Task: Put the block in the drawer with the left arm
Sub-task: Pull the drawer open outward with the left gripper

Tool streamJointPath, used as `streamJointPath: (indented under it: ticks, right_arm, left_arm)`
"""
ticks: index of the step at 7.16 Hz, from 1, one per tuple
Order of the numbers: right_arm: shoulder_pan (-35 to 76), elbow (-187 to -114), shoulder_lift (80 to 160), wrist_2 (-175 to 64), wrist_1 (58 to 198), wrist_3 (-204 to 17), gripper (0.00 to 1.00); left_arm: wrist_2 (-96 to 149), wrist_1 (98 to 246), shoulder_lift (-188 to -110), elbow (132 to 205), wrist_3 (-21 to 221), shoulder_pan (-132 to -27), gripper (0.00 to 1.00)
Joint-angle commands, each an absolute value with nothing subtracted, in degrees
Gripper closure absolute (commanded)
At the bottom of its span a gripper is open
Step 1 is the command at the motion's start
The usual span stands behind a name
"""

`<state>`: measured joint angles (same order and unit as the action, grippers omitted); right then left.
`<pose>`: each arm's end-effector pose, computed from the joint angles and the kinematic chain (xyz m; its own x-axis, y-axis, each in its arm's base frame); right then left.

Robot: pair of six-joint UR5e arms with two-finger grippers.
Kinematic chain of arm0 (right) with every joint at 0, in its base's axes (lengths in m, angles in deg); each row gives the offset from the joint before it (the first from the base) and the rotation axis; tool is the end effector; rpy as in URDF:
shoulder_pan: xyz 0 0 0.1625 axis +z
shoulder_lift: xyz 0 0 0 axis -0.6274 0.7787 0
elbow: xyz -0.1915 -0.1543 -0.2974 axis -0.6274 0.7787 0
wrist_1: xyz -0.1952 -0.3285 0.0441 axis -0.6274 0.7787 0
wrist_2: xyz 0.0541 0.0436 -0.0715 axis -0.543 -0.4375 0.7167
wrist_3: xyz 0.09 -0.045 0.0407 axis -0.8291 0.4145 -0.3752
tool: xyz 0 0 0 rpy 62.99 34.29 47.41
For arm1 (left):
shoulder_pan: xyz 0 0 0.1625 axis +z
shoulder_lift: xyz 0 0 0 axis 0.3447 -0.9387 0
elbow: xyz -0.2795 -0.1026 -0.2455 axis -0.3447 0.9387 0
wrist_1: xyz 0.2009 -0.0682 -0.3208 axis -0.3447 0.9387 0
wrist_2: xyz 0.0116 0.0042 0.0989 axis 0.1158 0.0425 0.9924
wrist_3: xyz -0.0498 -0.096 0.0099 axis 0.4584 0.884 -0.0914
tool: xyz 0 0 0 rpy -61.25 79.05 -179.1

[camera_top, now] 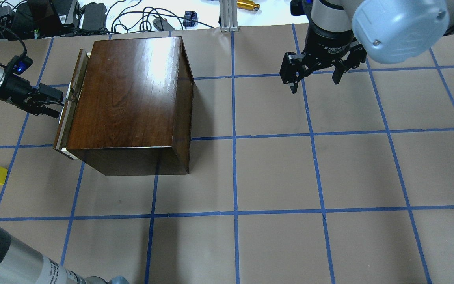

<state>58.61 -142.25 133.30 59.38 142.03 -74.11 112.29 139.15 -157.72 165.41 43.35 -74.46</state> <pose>0.1944 -0.4848 0.4229 -0.9837 -0.1768 0.0326 -0.1761 0.9841 0.0214 0.1855 -0.5667 0.2194 -0.8512 0.0315 0.5238 0.0225 0.9995 -0.0235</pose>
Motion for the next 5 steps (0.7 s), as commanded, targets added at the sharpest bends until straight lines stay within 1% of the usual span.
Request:
streamJointPath:
  ticks: [1,5]
  right_arm:
    - [58.6,-142.3,133.3,59.4,142.0,-74.2,0.0]
    - [58.6,-142.3,133.3,59.4,142.0,-74.2,0.0]
  left_arm:
    - [113.6,139.2,-157.7,165.4,41.6,-72.7,0.0]
    - [114.9,139.2,-157.6,165.3,39.4,-68.9,0.0]
